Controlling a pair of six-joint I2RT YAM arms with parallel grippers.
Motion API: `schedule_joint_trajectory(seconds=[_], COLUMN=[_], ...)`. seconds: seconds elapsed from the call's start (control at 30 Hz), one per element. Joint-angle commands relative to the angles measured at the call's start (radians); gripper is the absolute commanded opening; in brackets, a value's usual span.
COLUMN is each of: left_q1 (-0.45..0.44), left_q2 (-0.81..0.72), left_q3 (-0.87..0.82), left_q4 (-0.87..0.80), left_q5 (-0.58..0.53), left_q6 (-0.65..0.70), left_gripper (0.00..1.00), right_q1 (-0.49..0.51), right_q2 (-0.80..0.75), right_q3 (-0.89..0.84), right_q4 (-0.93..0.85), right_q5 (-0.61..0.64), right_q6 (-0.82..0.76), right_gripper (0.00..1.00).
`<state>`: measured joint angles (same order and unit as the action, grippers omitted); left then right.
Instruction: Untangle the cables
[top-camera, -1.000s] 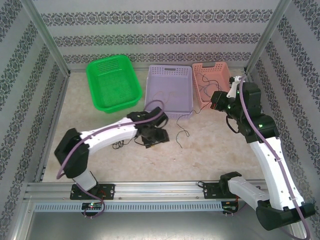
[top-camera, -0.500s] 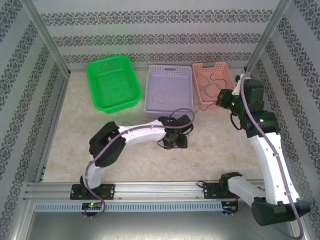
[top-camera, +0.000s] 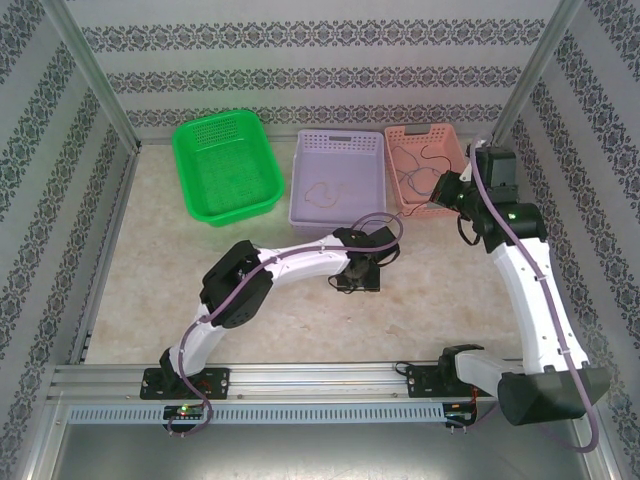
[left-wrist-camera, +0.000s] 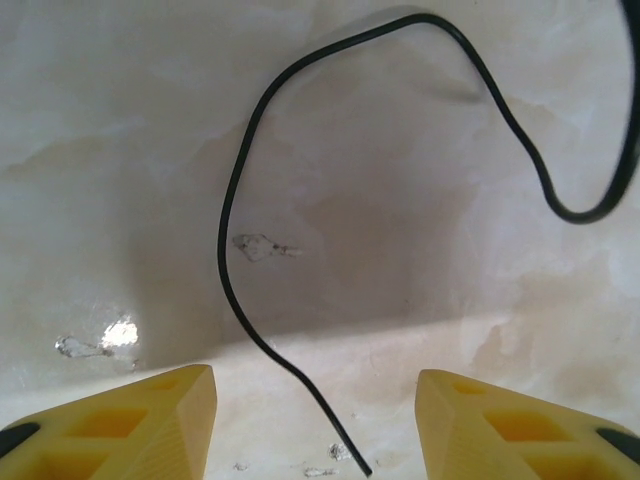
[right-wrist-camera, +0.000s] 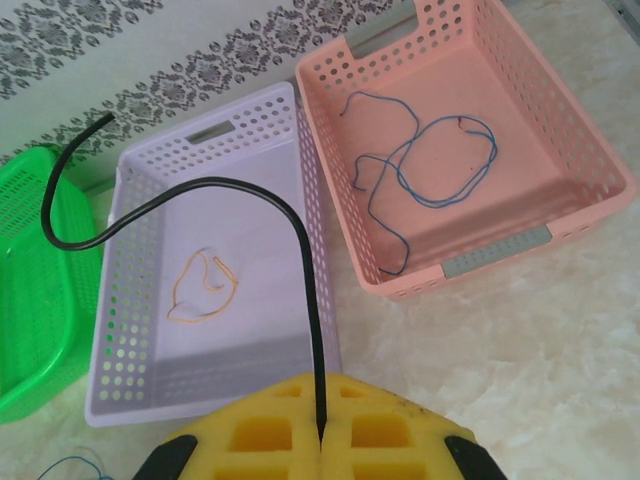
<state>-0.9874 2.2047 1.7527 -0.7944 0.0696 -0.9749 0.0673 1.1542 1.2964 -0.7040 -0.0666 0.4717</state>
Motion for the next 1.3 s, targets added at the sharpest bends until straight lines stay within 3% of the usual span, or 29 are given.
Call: schedule_joint_trajectory(seconds=[0.0,0.13,0.33,0.57,0.8,1.1,1.27], left_q1=[-0.003,-0.002,0.005,0.015,0.015,0.015,0.015], left_q2=[0.03,0.047,0.037,-0.155,-0.39,-0.542,-0.604], left_q3=[0.027,0.034,0.001,-0.254,-0.488,-0.593,-0.609], left_q4=[-0.052,-0.023,-0.033,0.042,0.159,0.164,0.156], left_q5=[-0.024,-0.014,-0.05,-0.031,0.076,0.058,0.029], left_q6=[0.01,0.018,0.04,0.138,0.298,0.311,0.289], left_gripper=[0.51,0.4,0.0,0.0,0.0,0.0,0.0], right_q1=[-0.009,-0.011,-0.015,-0.052,-0.11,-0.179,-0.181], right_q2=[0.01,0.013,0.015,0.061,0.168,0.331,0.347], right_q3=[0.046,0.046,0.054,0.174,0.321,0.53,0.525], right_q4=[0.023,0.023,0.029,0.091,0.242,0.325,0.369], right_q5=[0.018,0.019,0.029,0.048,-0.013,-0.18,-0.259], right_q6=[-0.002,0.002,0.001,-0.05,-0.051,0.026,0.058], right_gripper=[0.0,0.0,0.0,0.0,0.0,0.0,0.0])
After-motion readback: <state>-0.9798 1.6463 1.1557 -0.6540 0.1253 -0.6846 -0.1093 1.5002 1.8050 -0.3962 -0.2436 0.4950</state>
